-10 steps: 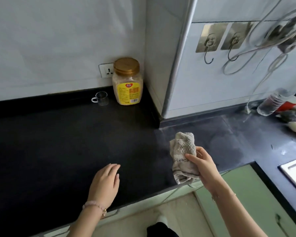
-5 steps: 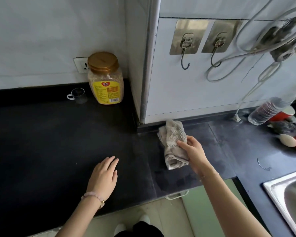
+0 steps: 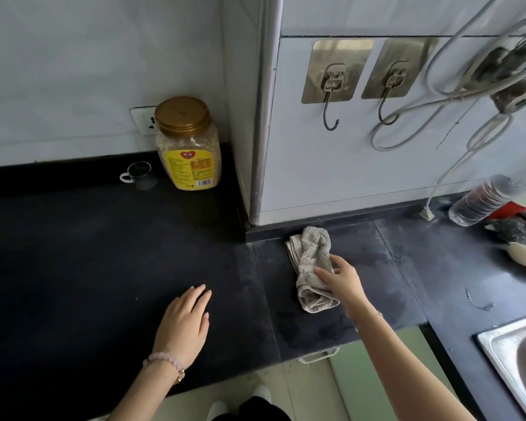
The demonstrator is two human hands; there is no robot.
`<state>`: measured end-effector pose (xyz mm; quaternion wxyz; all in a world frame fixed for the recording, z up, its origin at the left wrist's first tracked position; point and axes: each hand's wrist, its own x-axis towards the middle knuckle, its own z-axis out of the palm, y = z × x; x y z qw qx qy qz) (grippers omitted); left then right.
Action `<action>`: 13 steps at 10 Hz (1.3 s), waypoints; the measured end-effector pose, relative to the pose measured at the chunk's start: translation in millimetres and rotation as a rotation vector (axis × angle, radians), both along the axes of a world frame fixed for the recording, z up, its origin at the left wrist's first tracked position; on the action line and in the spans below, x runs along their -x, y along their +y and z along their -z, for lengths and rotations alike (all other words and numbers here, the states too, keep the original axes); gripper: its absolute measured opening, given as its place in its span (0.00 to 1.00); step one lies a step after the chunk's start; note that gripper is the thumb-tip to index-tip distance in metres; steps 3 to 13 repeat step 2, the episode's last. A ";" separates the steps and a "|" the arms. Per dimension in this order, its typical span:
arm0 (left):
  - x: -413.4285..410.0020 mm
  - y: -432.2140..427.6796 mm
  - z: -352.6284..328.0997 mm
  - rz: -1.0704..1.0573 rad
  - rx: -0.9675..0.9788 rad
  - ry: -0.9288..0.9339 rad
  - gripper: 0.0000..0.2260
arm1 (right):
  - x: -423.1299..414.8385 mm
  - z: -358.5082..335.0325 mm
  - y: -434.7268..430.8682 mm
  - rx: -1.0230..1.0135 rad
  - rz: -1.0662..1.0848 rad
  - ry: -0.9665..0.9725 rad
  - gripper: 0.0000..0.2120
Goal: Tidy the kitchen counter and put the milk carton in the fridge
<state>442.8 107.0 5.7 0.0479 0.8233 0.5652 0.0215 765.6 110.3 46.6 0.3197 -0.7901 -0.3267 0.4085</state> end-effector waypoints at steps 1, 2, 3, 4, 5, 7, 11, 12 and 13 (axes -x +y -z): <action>2.8 0.1 1.9 0.015 0.024 -0.034 0.21 | -0.6 -8.4 -4.7 0.056 -0.007 -0.031 0.20; 4.5 -1.5 -5.6 0.040 0.082 -0.057 0.24 | -3.4 -18.0 -18.9 0.102 -0.017 -0.214 0.27; 4.5 -1.5 -5.6 0.040 0.082 -0.057 0.24 | -3.4 -18.0 -18.9 0.102 -0.017 -0.214 0.27; 4.5 -1.5 -5.6 0.040 0.082 -0.057 0.24 | -3.4 -18.0 -18.9 0.102 -0.017 -0.214 0.27; 4.5 -1.5 -5.6 0.040 0.082 -0.057 0.24 | -3.4 -18.0 -18.9 0.102 -0.017 -0.214 0.27; 4.5 -1.5 -5.6 0.040 0.082 -0.057 0.24 | -3.4 -18.0 -18.9 0.102 -0.017 -0.214 0.27; 4.5 -1.5 -5.6 0.040 0.082 -0.057 0.24 | -3.4 -18.0 -18.9 0.102 -0.017 -0.214 0.27; 4.5 -1.5 -5.6 0.040 0.082 -0.057 0.24 | -3.4 -18.0 -18.9 0.102 -0.017 -0.214 0.27; 4.5 -1.5 -5.6 0.040 0.082 -0.057 0.24 | -3.4 -18.0 -18.9 0.102 -0.017 -0.214 0.27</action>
